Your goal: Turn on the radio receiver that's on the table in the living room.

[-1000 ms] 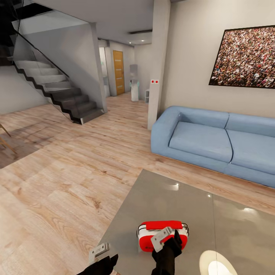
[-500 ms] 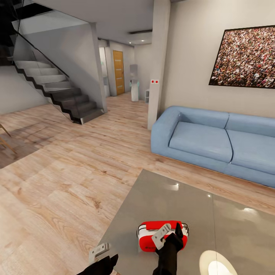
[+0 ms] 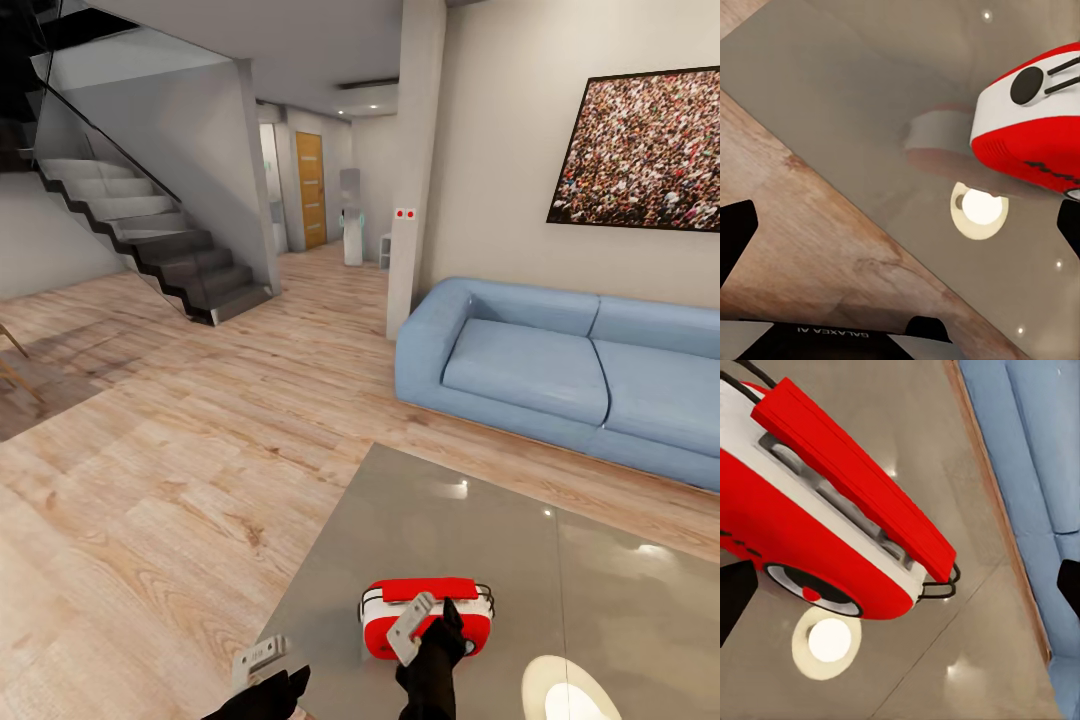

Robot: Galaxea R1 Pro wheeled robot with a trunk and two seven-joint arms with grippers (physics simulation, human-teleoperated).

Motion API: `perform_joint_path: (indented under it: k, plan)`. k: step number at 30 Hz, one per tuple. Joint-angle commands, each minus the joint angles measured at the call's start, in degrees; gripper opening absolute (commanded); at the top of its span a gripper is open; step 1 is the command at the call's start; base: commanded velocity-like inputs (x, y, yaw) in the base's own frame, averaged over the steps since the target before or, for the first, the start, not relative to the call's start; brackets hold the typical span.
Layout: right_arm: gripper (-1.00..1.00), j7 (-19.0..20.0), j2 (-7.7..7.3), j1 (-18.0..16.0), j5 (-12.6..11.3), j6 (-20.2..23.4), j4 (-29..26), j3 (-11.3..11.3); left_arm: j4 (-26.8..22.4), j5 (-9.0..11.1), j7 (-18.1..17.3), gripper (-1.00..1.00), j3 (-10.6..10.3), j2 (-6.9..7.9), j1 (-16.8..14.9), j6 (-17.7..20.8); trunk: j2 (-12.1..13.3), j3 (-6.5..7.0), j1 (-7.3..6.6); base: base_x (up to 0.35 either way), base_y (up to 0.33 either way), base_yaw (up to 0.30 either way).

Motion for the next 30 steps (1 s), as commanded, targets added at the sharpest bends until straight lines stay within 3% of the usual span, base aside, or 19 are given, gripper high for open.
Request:
perform_joint_path:
  k: [1, 3, 4, 7, 8, 9, 13, 17, 21, 28, 30]
  plan:
    - [1.00, 0.1, -0.01, 0.0, 0.1, 0.0, 0.0, 0.0, 0.0, 0.0, 0.0, 1.00, 0.0, 0.00, 0.0, 0.0, 0.0, 0.00, 0.00, 0.000, 0.000, 0.000]
    - [1.00, 0.3, -0.02, 0.0, 0.2, 0.0, 0.0, 0.1, 0.0, 0.0, 0.0, 1.00, 0.0, -0.01, 0.0, 0.0, 0.0, 0.00, 0.00, 0.000, 0.000, 0.000]
    - [1.00, 4.2, -0.10, -0.3, 0.5, 0.0, 0.0, -0.2, 0.0, 0.0, 0.0, 1.00, 0.0, -0.01, 0.0, 0.0, 0.0, 0.00, 0.00, 0.000, 0.000, 0.000]
    - [1.00, 9.3, -0.21, -1.5, 1.2, 0.1, 0.0, -0.8, 0.0, 0.0, 0.0, 1.00, 0.0, -0.01, 0.0, 0.0, 0.0, 0.00, 0.00, 0.000, 0.000, 0.000]
    - [1.00, 11.8, -0.24, -1.9, 2.4, 0.1, 0.0, -1.9, 0.0, 0.0, 0.0, 1.00, 0.0, -0.01, 0.0, 0.0, 0.0, 0.00, 0.00, 0.000, 0.000, 0.000]
    - [1.00, 15.4, -0.27, -2.2, 5.3, 0.1, 0.0, -3.8, 0.0, 0.0, 0.0, 1.00, 0.0, -0.01, 0.0, 0.0, 0.0, 0.00, 0.00, 0.000, 0.000, 0.000]
    - [1.00, 21.5, -0.28, -2.4, 8.7, 0.1, -0.1, -4.7, 0.1, 0.0, 0.0, 1.00, 0.0, -0.01, 0.0, 0.0, 0.0, 0.00, 0.00, 0.000, 0.000, 0.000]
    - [1.00, 26.5, -0.28, -4.1, 11.2, 0.1, -0.1, -5.3, 0.1, 0.0, 0.0, 1.00, 0.0, -0.01, 0.0, 0.0, 0.0, 0.00, 0.00, 0.000, 0.000, 0.000]
    - [1.00, 32.4, -0.28, -6.3, 13.6, 0.1, -0.1, -9.3, 0.1, 0.0, 0.0, 1.00, 0.0, -0.01, 0.0, 0.0, 0.0, 0.00, 0.00, 0.000, 0.000, 0.000]
    - [1.00, 40.8, -0.28, -8.1, 17.7, 0.0, 0.0, -10.8, 0.1, -0.1, 0.0, 1.00, 0.0, -0.10, 0.0, 0.0, 0.0, 0.00, 0.00, 0.000, 0.000, 0.000]
    - [1.00, 41.3, -0.28, -8.2, 17.9, 0.0, 0.1, -10.9, 0.1, -0.1, 0.0, 1.00, 0.0, -0.10, 0.0, 0.0, 0.0, 0.00, 0.00, 0.000, 0.000, 0.000]
